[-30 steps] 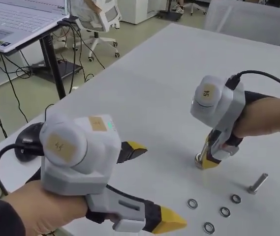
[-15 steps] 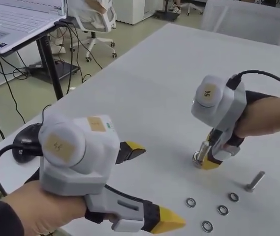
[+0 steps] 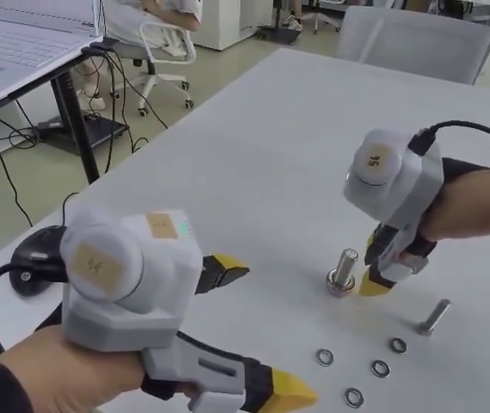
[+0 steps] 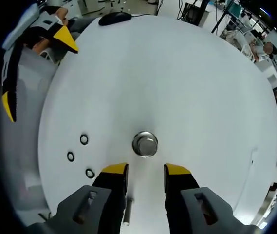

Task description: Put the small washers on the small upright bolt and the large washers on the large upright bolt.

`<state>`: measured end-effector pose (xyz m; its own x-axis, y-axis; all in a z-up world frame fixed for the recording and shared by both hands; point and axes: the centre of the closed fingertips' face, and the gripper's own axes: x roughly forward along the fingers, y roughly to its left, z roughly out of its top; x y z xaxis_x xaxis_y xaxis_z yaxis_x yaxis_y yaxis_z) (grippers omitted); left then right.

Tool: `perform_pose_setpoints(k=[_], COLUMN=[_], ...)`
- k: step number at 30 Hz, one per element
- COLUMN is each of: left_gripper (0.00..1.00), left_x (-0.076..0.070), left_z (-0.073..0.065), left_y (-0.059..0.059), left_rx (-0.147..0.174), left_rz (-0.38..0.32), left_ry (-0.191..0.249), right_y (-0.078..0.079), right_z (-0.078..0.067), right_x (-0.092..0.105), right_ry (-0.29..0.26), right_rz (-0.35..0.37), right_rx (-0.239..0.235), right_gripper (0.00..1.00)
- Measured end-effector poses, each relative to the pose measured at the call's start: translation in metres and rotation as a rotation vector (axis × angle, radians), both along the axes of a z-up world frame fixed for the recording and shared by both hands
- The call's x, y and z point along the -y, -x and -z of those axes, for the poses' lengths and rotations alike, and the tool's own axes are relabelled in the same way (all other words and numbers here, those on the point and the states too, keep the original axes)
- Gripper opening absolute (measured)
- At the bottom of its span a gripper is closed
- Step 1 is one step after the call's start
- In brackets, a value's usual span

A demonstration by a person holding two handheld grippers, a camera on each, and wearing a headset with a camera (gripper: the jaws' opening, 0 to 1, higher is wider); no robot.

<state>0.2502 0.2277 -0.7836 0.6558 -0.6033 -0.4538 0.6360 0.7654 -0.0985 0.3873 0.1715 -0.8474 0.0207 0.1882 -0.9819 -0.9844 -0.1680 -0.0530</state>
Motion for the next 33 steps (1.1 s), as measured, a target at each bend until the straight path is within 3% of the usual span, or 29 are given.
perform_pose_setpoints(k=[18,28,33], left_gripper=[0.86,0.85,0.85], left_x=[0.006,0.010,0.011], left_z=[0.001,-0.001,-0.003], left_y=[0.001,0.001,0.001], left_rx=[-0.006,-0.003,0.001], left_rz=[0.028,0.046,0.051], left_ry=[-0.004,-0.005,-0.005], right_y=[0.009,0.021,0.025], right_z=[-0.010,-0.020,-0.018], right_x=[0.020,0.025,0.029], right_ry=[-0.052,-0.090,-0.096], right_rz=[0.066,0.087,0.089], right_rx=[0.007,0.011,0.008], right_gripper=[0.31,0.30,0.30])
